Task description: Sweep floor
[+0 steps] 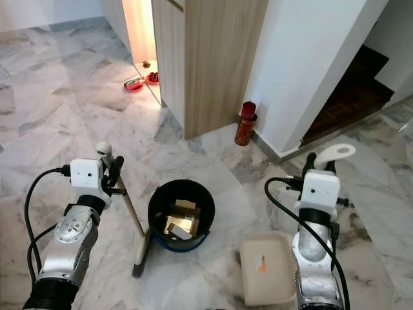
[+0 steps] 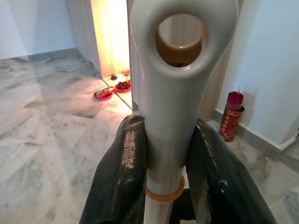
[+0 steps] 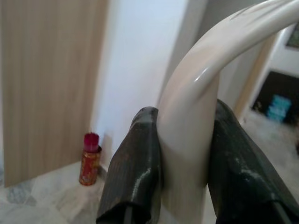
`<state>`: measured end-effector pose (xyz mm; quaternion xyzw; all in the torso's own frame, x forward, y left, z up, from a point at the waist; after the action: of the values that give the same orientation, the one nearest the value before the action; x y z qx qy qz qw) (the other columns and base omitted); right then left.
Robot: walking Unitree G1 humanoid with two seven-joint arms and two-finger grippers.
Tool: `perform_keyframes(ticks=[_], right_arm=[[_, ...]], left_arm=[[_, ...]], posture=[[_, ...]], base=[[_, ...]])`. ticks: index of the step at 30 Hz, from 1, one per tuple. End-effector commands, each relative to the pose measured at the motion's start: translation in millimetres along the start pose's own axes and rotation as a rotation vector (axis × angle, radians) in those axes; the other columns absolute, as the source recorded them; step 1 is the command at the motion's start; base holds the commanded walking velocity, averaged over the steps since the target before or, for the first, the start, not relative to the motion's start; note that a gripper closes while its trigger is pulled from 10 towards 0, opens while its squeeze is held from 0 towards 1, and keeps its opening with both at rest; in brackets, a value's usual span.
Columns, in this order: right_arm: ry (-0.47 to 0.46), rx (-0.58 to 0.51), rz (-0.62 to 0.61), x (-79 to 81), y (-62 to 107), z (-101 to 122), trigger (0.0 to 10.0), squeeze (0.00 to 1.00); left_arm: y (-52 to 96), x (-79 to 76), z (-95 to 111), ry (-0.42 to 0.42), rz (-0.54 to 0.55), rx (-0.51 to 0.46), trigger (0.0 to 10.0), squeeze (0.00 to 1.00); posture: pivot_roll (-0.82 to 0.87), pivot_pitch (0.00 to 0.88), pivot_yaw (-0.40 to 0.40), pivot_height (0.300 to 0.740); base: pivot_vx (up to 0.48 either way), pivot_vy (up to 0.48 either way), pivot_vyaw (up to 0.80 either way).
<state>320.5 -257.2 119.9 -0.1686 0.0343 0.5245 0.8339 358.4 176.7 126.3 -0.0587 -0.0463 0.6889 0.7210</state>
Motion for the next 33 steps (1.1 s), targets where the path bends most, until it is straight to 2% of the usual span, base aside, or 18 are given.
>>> perform_keyframes(ticks=[1,3,15,17,20,23,25,33], right_arm=[[-0.058,0.015,-0.049,-8.2,1.1,-5,10.0,0.0],[-0.087,0.029,-0.06,-9.5,1.5,-12,10.0,0.0],[-0.119,0.058,-0.097,-17.4,2.2,-25,10.0,0.0],[-0.16,0.074,-0.144,-25.4,2.4,-29,10.0,0.0],[-0.188,0.079,-0.149,-26.0,2.0,-29,10.0,0.0],[-0.235,0.081,-0.142,-23.4,0.6,-29,10.0,0.0],[-0.281,0.074,-0.082,-8.8,-0.5,-26,10.0,0.0],[-0.296,0.071,-0.061,-1.4,-0.2,-26,10.0,0.0]], left_arm=[[1.6,1.6,8,0.025,0.008,-0.033,10.0,0.0],[2.3,2.5,8,0.022,0.009,-0.033,10.0,0.0],[5.5,0.8,3,0.028,0.005,-0.019,10.0,0.0],[5.8,0.6,0,0.027,0.005,-0.013,10.0,0.0],[4.6,-0.3,1,0.031,0.004,-0.015,10.0,0.0],[2.8,-2.4,2,0.033,-0.002,-0.019,10.0,0.0],[1.6,-6.4,2,0.031,-0.013,-0.019,10.0,0.0],[0.2,-8.7,5,0.03,-0.023,-0.028,10.0,0.0]], posture=[[0.17,0.111,-0.078,0.74],[0.17,0.11,-0.079,0.74],[0.17,0.096,-0.079,0.74],[0.17,0.097,-0.078,0.74],[0.17,0.097,-0.078,0.74],[0.17,0.103,-0.076,0.74],[0.17,0.106,-0.076,0.74],[0.17,0.11,-0.076,0.74]], base=[[0.0,0.0,0.0],[0.0,0.0,0.0],[0.0,0.0,0.0],[0.0,0.0,0.0],[0.0,0.0,0.0],[0.0,0.0,0.0],[0.0,0.0,0.0],[0.0,0.0,0.0]])
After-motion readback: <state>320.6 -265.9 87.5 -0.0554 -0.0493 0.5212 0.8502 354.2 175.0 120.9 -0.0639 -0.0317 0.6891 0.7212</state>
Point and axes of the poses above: a point about 5 cm out from each wrist's last joint towards the gripper, its own y axis pointing back from the gripper into the wrist, its own z axis along the axis of the wrist's last joint, x = y × z, the point moved 5 cm from there along -y, pointing out of the wrist towards the gripper, and after that the axes turned 5 degrees about y, right-handed, at the moved point
